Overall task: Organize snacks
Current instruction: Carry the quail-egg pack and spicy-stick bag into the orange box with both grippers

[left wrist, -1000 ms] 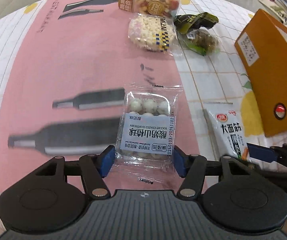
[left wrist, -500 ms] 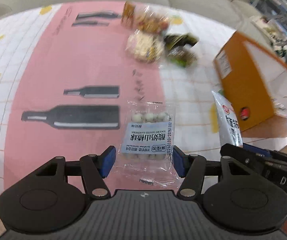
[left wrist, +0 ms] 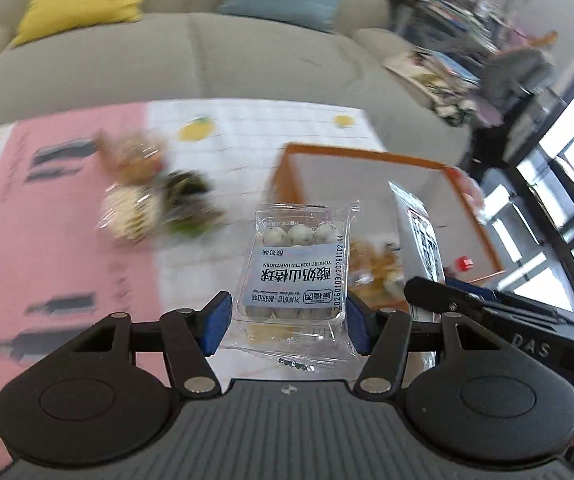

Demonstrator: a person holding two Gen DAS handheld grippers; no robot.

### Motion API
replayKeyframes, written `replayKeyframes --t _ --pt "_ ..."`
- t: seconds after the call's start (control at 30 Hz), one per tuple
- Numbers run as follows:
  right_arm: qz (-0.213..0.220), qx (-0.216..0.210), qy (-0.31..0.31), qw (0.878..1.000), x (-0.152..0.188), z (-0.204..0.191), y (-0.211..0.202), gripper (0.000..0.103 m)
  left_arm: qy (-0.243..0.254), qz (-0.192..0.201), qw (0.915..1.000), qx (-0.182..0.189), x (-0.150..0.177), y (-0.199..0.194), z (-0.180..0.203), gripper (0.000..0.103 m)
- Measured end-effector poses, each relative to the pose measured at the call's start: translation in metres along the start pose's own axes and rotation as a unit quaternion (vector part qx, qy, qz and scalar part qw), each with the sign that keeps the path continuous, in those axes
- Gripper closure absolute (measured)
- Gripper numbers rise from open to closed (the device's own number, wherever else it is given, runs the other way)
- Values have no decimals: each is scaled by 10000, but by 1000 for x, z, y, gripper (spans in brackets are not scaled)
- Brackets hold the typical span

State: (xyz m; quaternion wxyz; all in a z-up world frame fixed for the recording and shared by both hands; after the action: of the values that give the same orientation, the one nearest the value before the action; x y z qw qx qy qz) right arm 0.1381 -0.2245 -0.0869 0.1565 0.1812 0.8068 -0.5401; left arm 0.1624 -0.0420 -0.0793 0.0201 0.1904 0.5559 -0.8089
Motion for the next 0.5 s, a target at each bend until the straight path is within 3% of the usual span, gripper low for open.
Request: replayKeyframes --t 0.23,0.4,0.5 --pt "-84 632 -7 9980 -40 61 -11 58 728 -82 9973 63 -52 36 74 36" --pt "-581 554 489 9956 -57 110 8 58 644 -503 9963 263 -76 78 91 36" --pt "-807 726 469 9930 -67 129 23 58 579 -725 9954 242 -87 104 92 36"
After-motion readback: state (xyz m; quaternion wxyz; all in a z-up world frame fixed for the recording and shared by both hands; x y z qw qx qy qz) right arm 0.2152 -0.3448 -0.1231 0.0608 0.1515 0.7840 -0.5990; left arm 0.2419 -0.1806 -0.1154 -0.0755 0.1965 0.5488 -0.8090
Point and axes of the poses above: each gripper's, at about its wrist camera, not at the fingertips, and y roughly the way its jaws point, z to its right, x to its underside, the point moved 8 cm from there along y, roughly the way its jaws point, and after that the axes turned 14 degrees about -z, right-handed, at the moved point
